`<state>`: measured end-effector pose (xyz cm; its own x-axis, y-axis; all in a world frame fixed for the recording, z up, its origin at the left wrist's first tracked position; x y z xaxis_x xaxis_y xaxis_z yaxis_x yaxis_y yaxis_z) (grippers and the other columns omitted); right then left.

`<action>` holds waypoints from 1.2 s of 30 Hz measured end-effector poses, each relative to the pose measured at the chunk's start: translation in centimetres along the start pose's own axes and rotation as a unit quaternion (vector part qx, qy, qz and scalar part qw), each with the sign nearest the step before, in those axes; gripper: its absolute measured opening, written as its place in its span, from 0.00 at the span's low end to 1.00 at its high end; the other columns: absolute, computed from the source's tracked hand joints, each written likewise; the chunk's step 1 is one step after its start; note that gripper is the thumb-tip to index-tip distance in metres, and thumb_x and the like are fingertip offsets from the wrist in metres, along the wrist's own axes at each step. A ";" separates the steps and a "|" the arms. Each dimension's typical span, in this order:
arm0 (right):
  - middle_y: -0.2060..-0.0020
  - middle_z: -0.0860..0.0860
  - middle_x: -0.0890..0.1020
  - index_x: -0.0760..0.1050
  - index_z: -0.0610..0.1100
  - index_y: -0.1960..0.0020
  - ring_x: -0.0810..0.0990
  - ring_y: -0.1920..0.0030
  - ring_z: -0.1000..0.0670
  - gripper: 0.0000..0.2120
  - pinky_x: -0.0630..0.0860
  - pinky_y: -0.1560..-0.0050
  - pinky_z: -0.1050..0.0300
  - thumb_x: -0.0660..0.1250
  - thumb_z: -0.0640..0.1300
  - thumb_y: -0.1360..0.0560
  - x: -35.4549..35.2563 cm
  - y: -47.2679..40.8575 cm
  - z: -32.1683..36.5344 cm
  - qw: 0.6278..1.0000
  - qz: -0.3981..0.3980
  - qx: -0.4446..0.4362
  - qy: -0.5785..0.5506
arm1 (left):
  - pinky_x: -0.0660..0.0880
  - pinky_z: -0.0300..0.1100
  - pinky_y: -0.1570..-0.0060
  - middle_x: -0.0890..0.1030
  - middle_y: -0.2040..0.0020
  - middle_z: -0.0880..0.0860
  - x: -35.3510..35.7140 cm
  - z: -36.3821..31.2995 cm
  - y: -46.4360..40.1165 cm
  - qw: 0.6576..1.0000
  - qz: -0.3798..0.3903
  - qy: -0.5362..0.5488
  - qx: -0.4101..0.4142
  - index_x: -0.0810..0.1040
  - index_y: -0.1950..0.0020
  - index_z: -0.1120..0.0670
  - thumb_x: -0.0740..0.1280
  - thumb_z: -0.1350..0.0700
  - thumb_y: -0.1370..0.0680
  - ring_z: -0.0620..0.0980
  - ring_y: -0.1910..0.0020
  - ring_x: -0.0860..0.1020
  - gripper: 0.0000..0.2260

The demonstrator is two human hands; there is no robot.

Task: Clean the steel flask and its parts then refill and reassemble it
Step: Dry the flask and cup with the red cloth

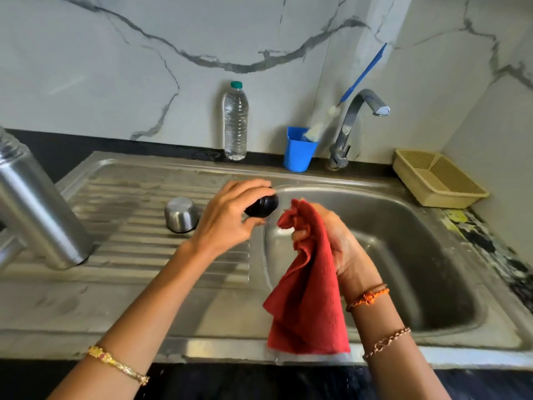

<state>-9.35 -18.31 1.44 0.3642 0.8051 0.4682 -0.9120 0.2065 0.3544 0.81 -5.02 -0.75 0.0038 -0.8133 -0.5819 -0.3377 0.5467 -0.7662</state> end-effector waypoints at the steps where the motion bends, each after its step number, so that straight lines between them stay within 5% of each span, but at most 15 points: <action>1: 0.73 0.46 0.78 0.77 0.40 0.75 0.66 0.84 0.58 0.25 0.64 0.84 0.70 0.58 0.45 0.21 0.0 0.0 0.2 1.000 -0.015 -0.014 0.021 | 0.75 0.51 0.45 0.80 0.44 0.57 -0.4 0.0 0.6 0.999 0.026 -0.007 -0.040 0.79 0.43 0.58 0.79 0.62 0.39 0.57 0.48 0.78 0.26; 5: 0.73 0.47 0.80 0.76 0.38 0.65 0.67 0.83 0.56 0.17 0.67 0.82 0.66 0.61 0.47 0.22 -0.7 -0.1 -0.1 0.991 -0.094 -0.058 0.078 | 0.71 0.46 0.41 0.81 0.44 0.53 -2.0 -0.4 3.2 0.966 0.024 -0.026 -0.256 0.78 0.40 0.55 0.80 0.53 0.38 0.54 0.45 0.78 0.28; 11: 0.75 0.48 0.80 0.75 0.38 0.63 0.70 0.83 0.55 0.16 0.71 0.80 0.63 0.60 0.47 0.22 0.6 -0.9 -1.2 0.986 -0.131 -0.065 0.079 | 0.75 0.44 0.46 0.80 0.45 0.51 -5.7 1.5 5.9 0.894 -0.046 0.061 -0.442 0.77 0.41 0.47 0.77 0.53 0.35 0.50 0.48 0.78 0.23; 14: 0.72 0.47 0.81 0.76 0.38 0.63 0.70 0.83 0.55 0.17 0.71 0.80 0.64 0.60 0.48 0.22 2.0 -1.9 -1.2 0.988 -0.123 -0.058 0.068 | 0.81 0.42 0.61 0.78 0.46 0.53 -7.2 2.7 6.7 0.789 -0.121 0.310 -0.517 0.77 0.45 0.48 0.72 0.61 0.29 0.51 0.53 0.79 0.16; 16: 0.71 0.47 0.81 0.76 0.37 0.62 0.71 0.83 0.55 0.18 0.72 0.79 0.64 0.59 0.49 0.21 2.8 -2.6 -1.4 0.990 -0.109 -0.050 0.071 | 0.81 0.43 0.61 0.78 0.49 0.54 -7.6 4.0 7.7 0.737 -0.183 0.368 -0.536 0.79 0.49 0.50 0.71 0.65 0.29 0.53 0.51 0.79 0.13; 21: 0.73 0.48 0.80 0.75 0.36 0.58 0.71 0.83 0.55 0.19 0.72 0.78 0.64 0.57 0.51 0.21 4.9 -4.0 -2.5 0.992 -0.090 -0.034 0.079 | 0.75 0.30 0.52 0.71 0.46 0.53 -8.5 5.8 11.4 0.805 -0.292 0.171 -0.488 0.78 0.54 0.47 0.79 0.65 0.39 0.46 0.53 0.77 0.20; 26: 0.64 0.44 0.80 0.75 0.38 0.59 0.76 0.80 0.53 0.17 0.74 0.78 0.62 0.59 0.49 0.21 6.9 -4.6 -3.3 0.984 -0.129 -0.072 0.100 | 0.75 0.43 0.42 0.69 0.46 0.53 -8.9 7.8 13.3 0.854 -0.240 0.081 -0.455 0.75 0.56 0.43 0.81 0.63 0.42 0.54 0.49 0.77 0.24; 30: 0.64 0.44 0.80 0.76 0.37 0.55 0.77 0.78 0.53 0.16 0.75 0.77 0.60 0.59 0.50 0.21 8.3 -4.9 -3.1 0.976 -0.140 -0.111 0.125 | 0.72 0.29 0.48 0.66 0.45 0.51 -8.3 8.6 12.9 0.852 -0.189 0.067 -0.483 0.74 0.52 0.52 0.80 0.63 0.41 0.49 0.51 0.76 0.22; 33: 0.65 0.45 0.80 0.75 0.39 0.61 0.76 0.73 0.51 0.17 0.77 0.77 0.59 0.58 0.50 0.21 8.9 -4.9 -2.8 0.968 -0.144 -0.142 0.148 | 0.71 0.35 0.46 0.64 0.45 0.51 -8.1 8.8 13.1 0.844 -0.174 0.047 -0.505 0.70 0.52 0.54 0.79 0.62 0.39 0.50 0.49 0.75 0.24; 36: 0.66 0.46 0.80 0.75 0.41 0.62 0.76 0.73 0.51 0.17 0.78 0.76 0.58 0.59 0.50 0.21 9.0 -4.9 -3.0 0.964 -0.147 -0.158 0.153 | 0.63 0.29 0.53 0.62 0.46 0.53 -8.6 8.4 13.2 0.842 -0.153 0.006 -0.517 0.66 0.50 0.56 0.78 0.62 0.38 0.48 0.51 0.68 0.25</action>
<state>-2.13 -10.46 1.49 0.5877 0.8019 0.1078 -0.8070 0.5713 0.1492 4.21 10.85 -8.17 0.2317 -0.8900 -0.3927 -0.9620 -0.1498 -0.2282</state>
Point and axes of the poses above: each hand's wrist, its own y-axis away from the middle knuckle, its own x-axis out of the palm, z = x × y, the point moved 1 cm from there along -y, towards the middle knuckle
